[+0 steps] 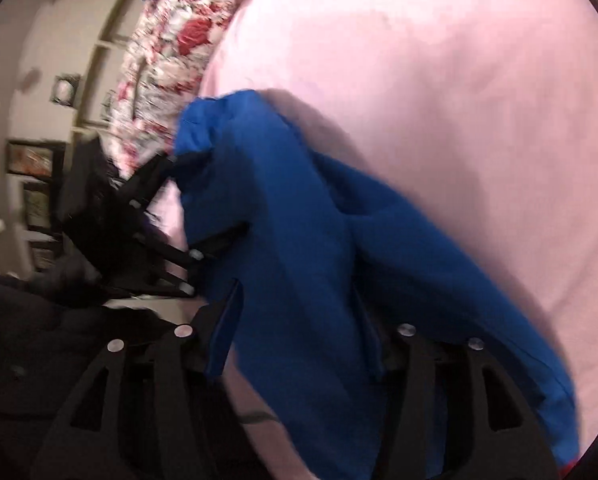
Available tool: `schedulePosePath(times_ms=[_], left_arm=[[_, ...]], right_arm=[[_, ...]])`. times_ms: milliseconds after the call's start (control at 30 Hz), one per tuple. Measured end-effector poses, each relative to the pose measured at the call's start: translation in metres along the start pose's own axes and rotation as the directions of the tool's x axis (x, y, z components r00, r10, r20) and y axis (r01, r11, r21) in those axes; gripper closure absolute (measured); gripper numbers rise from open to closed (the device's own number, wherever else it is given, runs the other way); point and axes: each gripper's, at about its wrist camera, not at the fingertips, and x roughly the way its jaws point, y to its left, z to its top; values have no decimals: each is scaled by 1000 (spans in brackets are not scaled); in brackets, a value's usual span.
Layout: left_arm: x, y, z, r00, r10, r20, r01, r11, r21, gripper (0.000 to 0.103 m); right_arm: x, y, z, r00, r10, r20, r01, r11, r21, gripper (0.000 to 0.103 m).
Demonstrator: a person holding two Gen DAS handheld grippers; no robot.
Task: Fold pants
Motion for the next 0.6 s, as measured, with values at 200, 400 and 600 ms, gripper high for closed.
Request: schedulePosePath(times_ms=[200, 400, 600], left_arm=[[5, -2, 1, 1000, 6, 5, -6, 1000, -22, 5], [7, 0, 2, 1000, 7, 12, -7, 1000, -26, 5], [8, 0, 2, 1000, 7, 19, -7, 1000, -27, 4]], right_arm=[[14, 3, 28, 995, 82, 51, -82, 997, 5, 45], [-26, 13, 47, 963, -17, 269, 40, 996, -81, 49], [-33, -11, 52, 943, -38, 331, 35, 999, 15, 58]])
